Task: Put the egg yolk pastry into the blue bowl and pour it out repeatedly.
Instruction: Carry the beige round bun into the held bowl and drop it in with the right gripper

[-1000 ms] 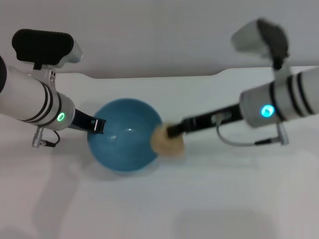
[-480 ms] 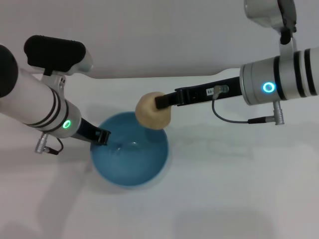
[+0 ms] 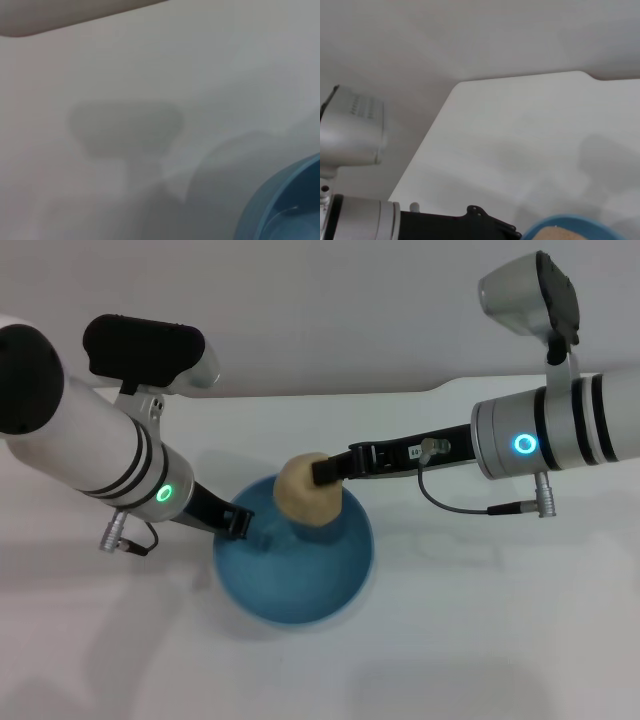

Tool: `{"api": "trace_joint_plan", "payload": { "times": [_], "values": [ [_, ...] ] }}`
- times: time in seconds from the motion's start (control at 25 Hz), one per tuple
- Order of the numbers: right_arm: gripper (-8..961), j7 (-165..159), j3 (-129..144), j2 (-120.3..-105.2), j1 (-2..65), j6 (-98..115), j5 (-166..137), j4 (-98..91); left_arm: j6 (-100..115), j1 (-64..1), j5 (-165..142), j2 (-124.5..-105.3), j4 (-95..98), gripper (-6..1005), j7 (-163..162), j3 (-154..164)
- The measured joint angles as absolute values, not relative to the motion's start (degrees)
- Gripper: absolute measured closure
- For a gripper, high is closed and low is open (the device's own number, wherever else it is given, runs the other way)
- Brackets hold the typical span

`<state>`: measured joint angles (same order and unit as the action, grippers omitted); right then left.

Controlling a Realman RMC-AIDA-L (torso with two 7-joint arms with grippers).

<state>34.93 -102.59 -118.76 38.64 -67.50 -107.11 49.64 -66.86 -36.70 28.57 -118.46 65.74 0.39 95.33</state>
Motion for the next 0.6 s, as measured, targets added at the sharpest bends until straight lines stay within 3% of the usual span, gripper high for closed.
{"api": "trace_joint_plan", "payload": {
  "times": [0.6],
  "values": [
    [810,38.7,-101.1,-118.79,38.0,-67.7,-104.1,48.7,-67.4,-38.2,28.7,-118.33,65.8,1000,-0.7,96.8]
  ]
}}
